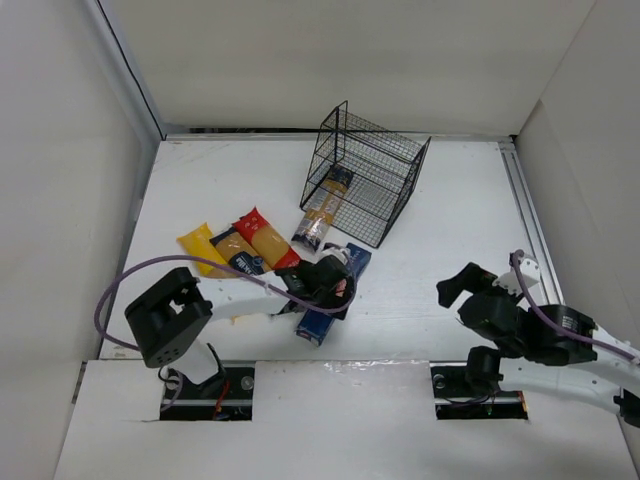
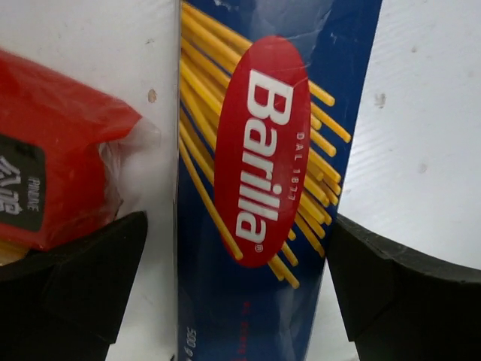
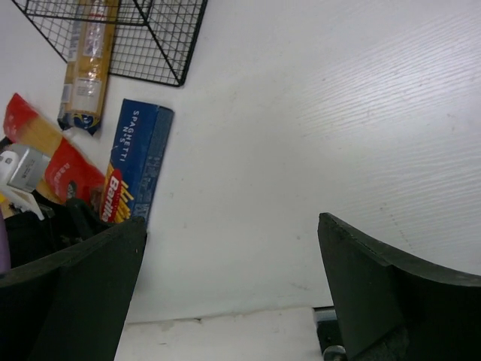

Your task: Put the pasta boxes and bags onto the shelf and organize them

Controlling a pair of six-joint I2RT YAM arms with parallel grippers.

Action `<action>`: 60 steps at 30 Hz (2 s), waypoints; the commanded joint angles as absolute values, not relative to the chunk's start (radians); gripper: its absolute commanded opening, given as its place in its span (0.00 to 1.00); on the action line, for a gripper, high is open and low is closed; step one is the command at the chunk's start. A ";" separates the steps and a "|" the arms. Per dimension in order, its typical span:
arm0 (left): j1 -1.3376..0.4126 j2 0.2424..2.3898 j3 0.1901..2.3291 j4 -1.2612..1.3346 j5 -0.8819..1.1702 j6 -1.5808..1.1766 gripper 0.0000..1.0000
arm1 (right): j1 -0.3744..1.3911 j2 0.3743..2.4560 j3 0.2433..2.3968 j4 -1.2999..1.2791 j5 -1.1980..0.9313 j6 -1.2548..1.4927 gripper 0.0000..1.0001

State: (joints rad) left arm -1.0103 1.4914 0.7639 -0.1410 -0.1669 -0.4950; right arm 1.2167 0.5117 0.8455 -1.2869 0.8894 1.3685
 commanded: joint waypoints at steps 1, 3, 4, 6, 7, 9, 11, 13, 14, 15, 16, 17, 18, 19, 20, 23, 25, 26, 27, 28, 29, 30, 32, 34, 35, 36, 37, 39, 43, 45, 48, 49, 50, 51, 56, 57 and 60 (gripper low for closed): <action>-1.052 1.541 0.841 -0.135 -0.198 -0.437 1.00 | 1.213 0.514 0.834 -1.351 0.962 1.338 1.00; -1.071 1.594 0.860 -0.155 -0.209 -0.437 0.85 | 1.213 0.538 0.859 -1.367 0.976 1.328 1.00; -1.071 1.611 0.871 -0.155 -0.221 -0.437 0.72 | 1.213 0.572 0.882 -1.377 0.988 1.309 1.00; -1.071 1.664 0.911 -0.210 -0.247 -0.451 0.35 | 1.213 0.600 0.891 -1.378 0.997 1.284 1.00; -1.089 1.678 0.923 -0.233 -0.247 -0.460 0.24 | 1.213 0.621 0.903 -1.378 1.008 1.284 1.00; -1.123 1.678 0.934 -0.270 -0.334 -0.509 0.00 | 1.213 0.633 0.913 -1.378 1.020 1.270 1.00; -1.178 1.658 0.934 -0.330 -0.391 -0.544 0.00 | 1.213 0.634 0.913 -1.378 1.020 1.270 1.00; -1.201 1.603 0.934 -0.377 -0.466 -0.594 0.00 | 1.213 0.624 0.913 -1.378 1.031 1.270 1.00; -1.201 1.582 0.934 -0.377 -0.477 -0.594 0.00 | 1.213 0.612 0.902 -1.378 1.031 1.270 1.00; -1.201 1.560 0.924 -0.377 -0.498 -0.594 0.00 | 1.213 0.598 0.902 -1.378 1.031 1.270 1.00; -1.201 1.519 0.923 -0.367 -0.515 -0.594 0.00 | 1.213 0.598 0.890 -1.378 1.041 1.270 1.00; -1.201 1.500 0.923 -0.367 -0.535 -0.603 0.00 | 1.213 0.586 0.890 -1.368 1.042 1.270 1.00; -1.201 1.484 0.923 -0.356 -0.569 -0.594 0.00 | 1.213 0.577 0.890 -1.368 1.042 1.258 1.00; -1.201 1.470 0.923 -0.356 -0.592 -0.594 0.00 | 1.213 0.577 0.890 -1.368 1.042 1.258 1.00; -1.201 1.447 0.934 -0.344 -0.603 -0.594 0.00 | 1.213 0.577 0.890 -1.358 1.042 1.246 1.00; -1.148 1.427 0.956 -0.299 -0.588 -0.509 0.00 | 1.213 0.577 0.890 -1.358 1.042 1.235 1.00; -1.102 1.427 0.968 -0.290 -0.578 -0.468 0.00 | 1.213 0.587 0.890 -1.358 1.042 1.226 1.00; -1.086 1.440 0.995 -0.290 -0.566 -0.457 0.00 | 1.213 0.588 0.890 -1.358 1.042 1.226 1.00; -1.075 1.460 1.006 -0.290 -0.566 -0.446 0.00 | 1.213 0.597 0.890 -1.358 1.042 1.226 1.00; -1.054 1.469 1.015 -0.290 -0.566 -0.437 0.00 | 1.213 0.597 0.890 -1.358 1.042 1.226 1.00; -1.045 1.480 1.025 -0.290 -0.566 -0.416 0.00 | 1.213 0.597 0.890 -1.358 1.042 1.226 1.00; -1.034 1.502 1.037 -0.290 -0.566 -0.407 0.00 | 1.213 0.597 0.890 -1.358 1.042 1.226 1.00; -1.016 1.522 1.048 -0.290 -0.557 -0.397 0.00 | 1.213 0.597 0.890 -1.348 1.042 1.226 1.00; -1.002 1.549 1.057 -0.278 -0.546 -0.364 0.00 | 1.213 0.597 0.890 -1.339 1.042 1.226 1.00; -0.991 1.549 1.057 -0.261 -0.546 -0.364 0.00 | 1.213 0.597 0.881 -1.339 1.042 1.226 1.00; -0.980 1.565 1.066 -0.252 -0.532 -0.345 0.00 | 1.213 0.597 0.881 -1.339 1.042 1.226 1.00; -0.980 1.565 1.077 -0.242 -0.520 -0.336 0.00 | 1.213 0.597 0.881 -1.339 1.051 1.226 1.00; -0.956 1.597 1.094 -0.230 -0.494 -0.312 0.00 | 1.213 0.597 0.881 -1.339 1.051 1.217 1.00; -0.927 1.647 1.156 -0.206 -0.451 -0.272 0.00 | 1.213 0.597 0.890 -1.339 1.060 1.216 1.00; -0.914 1.684 1.183 -0.195 -0.431 -0.250 0.00 | 1.213 0.597 0.890 -1.339 1.069 1.216 1.00; -0.896 1.756 1.259 -0.222 -0.420 -0.232 0.00 | 1.213 0.607 0.890 -1.339 1.078 1.216 1.00; -0.887 1.775 1.279 -0.222 -0.420 -0.232 0.00 | 1.213 0.607 0.890 -1.339 1.078 1.216 1.00; -0.887 1.790 1.313 -0.232 -0.420 -0.232 0.00 | 1.213 0.607 0.890 -1.339 1.078 1.216 1.00; -0.878 1.821 1.328 -0.232 -0.408 -0.232 0.00 | 1.213 0.607 0.890 -1.339 1.078 1.216 1.00; -0.830 1.879 1.416 -0.241 -0.370 -0.232 0.00 | 1.213 0.607 0.890 -1.348 1.078 1.216 1.00; -0.830 1.893 1.439 -0.232 -0.361 -0.221 0.00 | 1.213 0.607 0.890 -1.348 1.088 1.216 1.00; -0.819 1.923 1.495 -0.222 -0.373 -0.210 0.00 | 1.213 0.607 0.890 -1.348 1.088 1.216 1.00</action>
State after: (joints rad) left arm -0.8356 1.9480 1.3869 -0.3058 -0.3309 -0.2371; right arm 1.2167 0.6086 0.8707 -1.3396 1.0477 1.2259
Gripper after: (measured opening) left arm 0.266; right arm 0.999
